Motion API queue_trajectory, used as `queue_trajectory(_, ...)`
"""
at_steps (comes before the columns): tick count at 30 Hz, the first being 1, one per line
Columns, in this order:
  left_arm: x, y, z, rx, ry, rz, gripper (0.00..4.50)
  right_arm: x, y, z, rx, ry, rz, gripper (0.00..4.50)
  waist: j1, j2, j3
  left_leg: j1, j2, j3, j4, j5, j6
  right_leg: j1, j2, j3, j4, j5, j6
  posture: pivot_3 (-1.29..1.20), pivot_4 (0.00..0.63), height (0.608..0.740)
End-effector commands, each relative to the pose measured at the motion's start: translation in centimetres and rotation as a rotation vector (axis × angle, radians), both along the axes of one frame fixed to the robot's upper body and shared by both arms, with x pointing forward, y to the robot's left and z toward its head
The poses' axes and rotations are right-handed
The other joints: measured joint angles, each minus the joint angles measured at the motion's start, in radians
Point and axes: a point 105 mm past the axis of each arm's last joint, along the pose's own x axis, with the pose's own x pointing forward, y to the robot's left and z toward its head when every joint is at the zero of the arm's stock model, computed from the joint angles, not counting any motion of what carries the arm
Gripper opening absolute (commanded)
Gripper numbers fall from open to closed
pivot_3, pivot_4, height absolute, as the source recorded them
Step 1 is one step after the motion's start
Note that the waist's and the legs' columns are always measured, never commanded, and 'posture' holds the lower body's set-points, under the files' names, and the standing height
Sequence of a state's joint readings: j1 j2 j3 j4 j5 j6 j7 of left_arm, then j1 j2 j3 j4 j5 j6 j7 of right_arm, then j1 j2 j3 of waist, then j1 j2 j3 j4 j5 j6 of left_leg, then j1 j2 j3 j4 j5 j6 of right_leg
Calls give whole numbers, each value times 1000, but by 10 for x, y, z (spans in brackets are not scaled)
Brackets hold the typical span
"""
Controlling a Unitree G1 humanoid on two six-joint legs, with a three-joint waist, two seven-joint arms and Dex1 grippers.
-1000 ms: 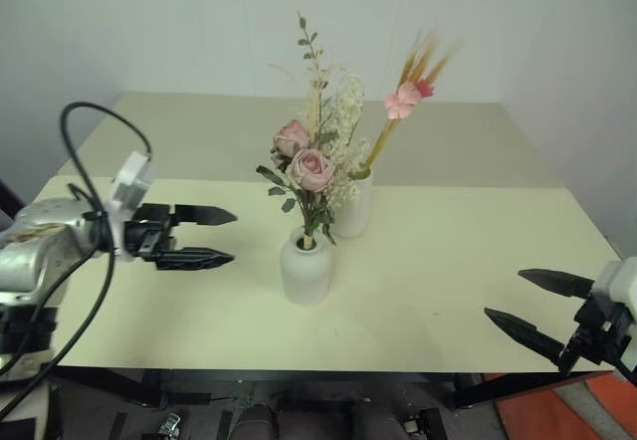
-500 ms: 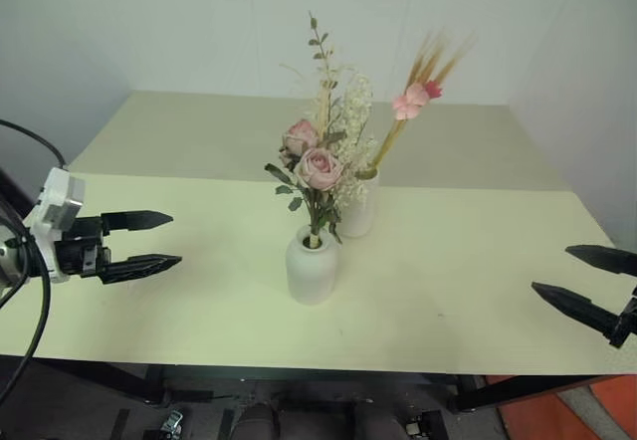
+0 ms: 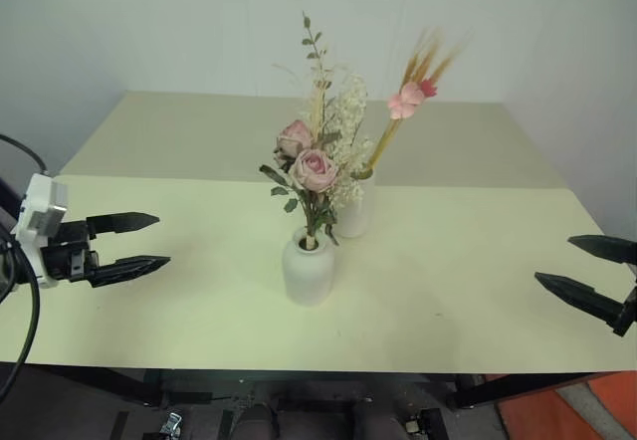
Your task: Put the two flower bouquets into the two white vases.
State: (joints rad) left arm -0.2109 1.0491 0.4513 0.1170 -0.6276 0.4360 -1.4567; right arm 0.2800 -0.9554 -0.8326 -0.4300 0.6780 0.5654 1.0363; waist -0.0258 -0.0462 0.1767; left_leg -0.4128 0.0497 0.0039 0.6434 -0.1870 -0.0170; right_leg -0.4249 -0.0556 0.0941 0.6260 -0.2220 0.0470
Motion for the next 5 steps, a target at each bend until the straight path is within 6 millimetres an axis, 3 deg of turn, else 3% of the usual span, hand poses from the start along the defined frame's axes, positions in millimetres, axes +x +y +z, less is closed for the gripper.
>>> queue_trajectory(1, -5, 6, 15, 31, -37, -1, 4463, -2, 14, 12, -40, -33, 47, 4422, 2, 0, 0, 0, 0, 0, 0, 0, 0, 0, 0, 0, 0, 0, 0, 0, 150, 740)
queue_trajectory(5, -10, 9, 17, 59, -13, -17, 4463, -3, 24, 16, -27, -29, 85, 4422, 4, 0, 0, 0, 0, 0, 0, 0, 0, 0, 0, 0, 0, 0, 0, 0, 150, 740)
